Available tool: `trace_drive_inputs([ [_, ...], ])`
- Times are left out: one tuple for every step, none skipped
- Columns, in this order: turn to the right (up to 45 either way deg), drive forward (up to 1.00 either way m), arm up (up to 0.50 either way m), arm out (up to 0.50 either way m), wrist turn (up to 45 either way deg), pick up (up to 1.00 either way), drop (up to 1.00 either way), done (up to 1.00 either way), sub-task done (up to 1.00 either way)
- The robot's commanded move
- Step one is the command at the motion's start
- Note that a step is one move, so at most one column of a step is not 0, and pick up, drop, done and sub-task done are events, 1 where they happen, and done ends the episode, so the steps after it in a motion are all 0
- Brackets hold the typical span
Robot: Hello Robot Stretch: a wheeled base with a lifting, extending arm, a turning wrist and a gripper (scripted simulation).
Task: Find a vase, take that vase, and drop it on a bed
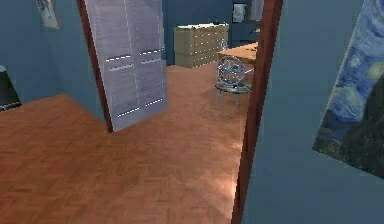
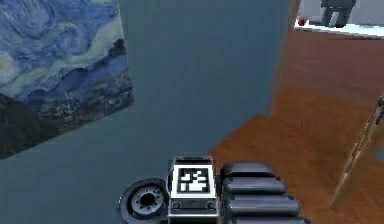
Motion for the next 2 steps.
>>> trace_drive_inputs([
  [-3.0, 0.00, 0.00, 0.00, 0.0, 0.00, 0.00, 0.00, 0.00],
  [-27.0, 0.00, 0.00, 0.00, 0.0, 0.00, 0.00, 0.00, 0.00],
])
